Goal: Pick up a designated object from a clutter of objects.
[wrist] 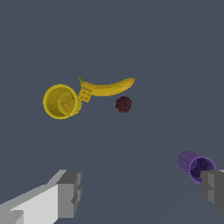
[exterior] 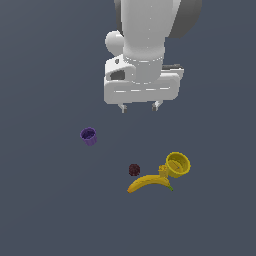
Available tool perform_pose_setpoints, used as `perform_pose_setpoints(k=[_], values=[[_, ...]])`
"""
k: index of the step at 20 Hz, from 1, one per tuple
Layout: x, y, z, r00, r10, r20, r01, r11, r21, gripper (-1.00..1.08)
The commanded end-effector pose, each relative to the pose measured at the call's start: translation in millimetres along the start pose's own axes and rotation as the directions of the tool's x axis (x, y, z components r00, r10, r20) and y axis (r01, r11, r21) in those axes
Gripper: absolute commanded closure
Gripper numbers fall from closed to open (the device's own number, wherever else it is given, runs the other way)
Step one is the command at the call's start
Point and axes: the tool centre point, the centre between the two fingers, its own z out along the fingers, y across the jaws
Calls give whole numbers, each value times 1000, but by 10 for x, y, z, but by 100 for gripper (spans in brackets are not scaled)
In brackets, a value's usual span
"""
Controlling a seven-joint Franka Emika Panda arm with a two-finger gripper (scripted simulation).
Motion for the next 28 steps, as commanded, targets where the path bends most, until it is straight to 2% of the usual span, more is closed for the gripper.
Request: perform_pose_setpoints(k=[1,8,15,20,28], values=[[-1,2,-2,1000,1,0,-1,1000,1,-92],[61,-33,70,1000,16,1,-16,1000,0,-92],[261,-151,326,998,65,4,-65,998,-3,-92],[470,-301,648,992,122,7,-122,992,-7,-92],[807,-640,1380,972,236,11,-236,972,-15,-92]])
